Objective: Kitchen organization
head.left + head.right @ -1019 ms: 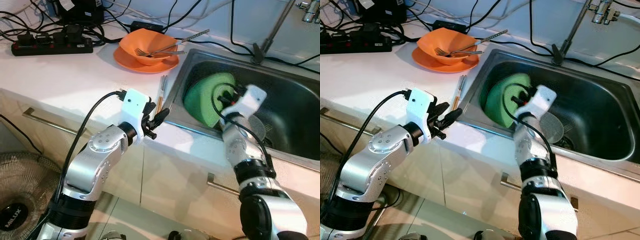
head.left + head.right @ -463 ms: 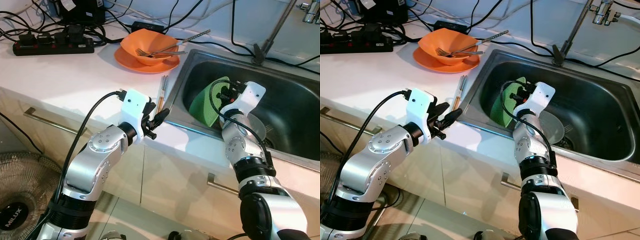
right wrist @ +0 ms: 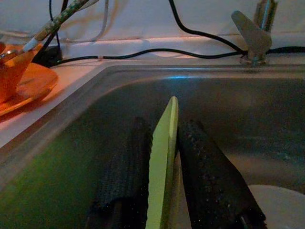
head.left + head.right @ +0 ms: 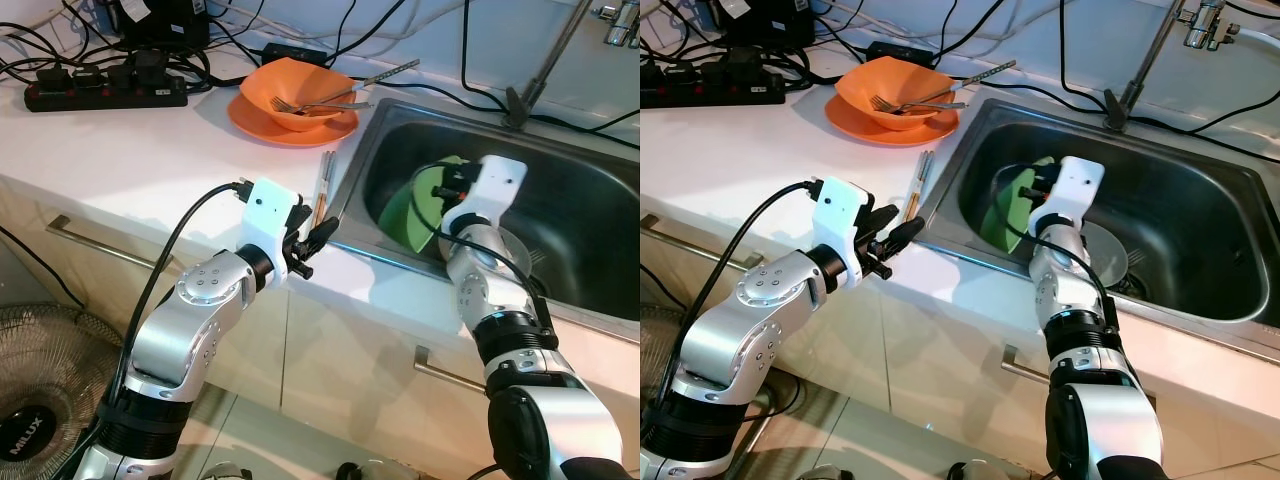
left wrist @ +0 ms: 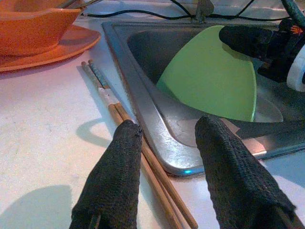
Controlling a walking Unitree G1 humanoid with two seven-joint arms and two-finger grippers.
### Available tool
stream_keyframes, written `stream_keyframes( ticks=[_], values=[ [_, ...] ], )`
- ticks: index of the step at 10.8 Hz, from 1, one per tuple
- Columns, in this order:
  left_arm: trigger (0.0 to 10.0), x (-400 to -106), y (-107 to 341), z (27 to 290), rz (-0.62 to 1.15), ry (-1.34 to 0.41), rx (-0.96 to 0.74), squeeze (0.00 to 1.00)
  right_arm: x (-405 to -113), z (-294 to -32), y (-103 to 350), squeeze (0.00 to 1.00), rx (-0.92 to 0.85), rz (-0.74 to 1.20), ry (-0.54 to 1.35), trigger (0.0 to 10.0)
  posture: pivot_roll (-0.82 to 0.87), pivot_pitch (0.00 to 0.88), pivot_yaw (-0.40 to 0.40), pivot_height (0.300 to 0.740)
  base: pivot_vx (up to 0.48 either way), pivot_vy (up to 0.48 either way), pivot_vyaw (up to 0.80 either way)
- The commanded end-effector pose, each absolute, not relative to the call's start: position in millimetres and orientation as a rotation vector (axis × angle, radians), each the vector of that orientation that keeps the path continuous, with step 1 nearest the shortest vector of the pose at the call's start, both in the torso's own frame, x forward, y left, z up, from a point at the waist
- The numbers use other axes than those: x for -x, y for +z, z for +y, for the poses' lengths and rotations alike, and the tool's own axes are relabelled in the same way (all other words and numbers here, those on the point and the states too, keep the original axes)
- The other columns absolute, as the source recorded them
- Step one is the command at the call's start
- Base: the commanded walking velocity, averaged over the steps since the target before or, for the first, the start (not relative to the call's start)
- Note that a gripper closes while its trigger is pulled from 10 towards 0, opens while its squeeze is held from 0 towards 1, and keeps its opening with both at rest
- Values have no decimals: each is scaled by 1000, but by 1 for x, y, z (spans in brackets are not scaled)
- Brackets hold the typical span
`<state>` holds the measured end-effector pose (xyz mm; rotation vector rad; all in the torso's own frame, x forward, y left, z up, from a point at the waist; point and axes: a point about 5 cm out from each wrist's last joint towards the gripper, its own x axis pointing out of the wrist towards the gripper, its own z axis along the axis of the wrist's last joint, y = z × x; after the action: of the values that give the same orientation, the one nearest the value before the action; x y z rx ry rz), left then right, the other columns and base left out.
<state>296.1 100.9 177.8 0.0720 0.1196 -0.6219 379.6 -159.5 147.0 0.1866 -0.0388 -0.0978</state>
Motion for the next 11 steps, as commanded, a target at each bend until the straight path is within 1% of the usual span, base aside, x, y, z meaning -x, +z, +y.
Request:
stream_keyframes(
  ticks=[1,3,6,7,9,10,11],
  values=[
    [10000,-294,177,98,127,-640,-84,0,-377,-163,140,0,-149,-21,-105,10000,-16,65,-109,740,0,0,0],
    [10000,-293,177,98,130,-639,-86,0,-375,-163,139,0,-37,-33,-98,10000,-16,65,-109,740,0,0,0],
    [10000,-294,176,98,129,-639,-87,0,-374,-165,139,0,19,-39,-103,10000,-19,66,-109,740,0,0,0],
    [10000,-294,176,98,129,-638,-86,0,-374,-166,139,0,68,-45,-104,10000,-19,66,-109,740,0,0,0],
    [10000,-294,176,98,128,-635,-83,0,-373,-167,139,0,53,-43,-110,10000,-19,66,-109,740,0,0,0],
    [10000,-294,176,98,129,-633,-82,0,-374,-168,139,976,36,-44,-115,10000,-20,64,-111,740,0,0,0],
    [10000,-294,176,98,130,-632,-80,0,-374,-169,140,1000,15,-41,-133,10000,-21,65,-110,740,0,0,0]
  ],
)
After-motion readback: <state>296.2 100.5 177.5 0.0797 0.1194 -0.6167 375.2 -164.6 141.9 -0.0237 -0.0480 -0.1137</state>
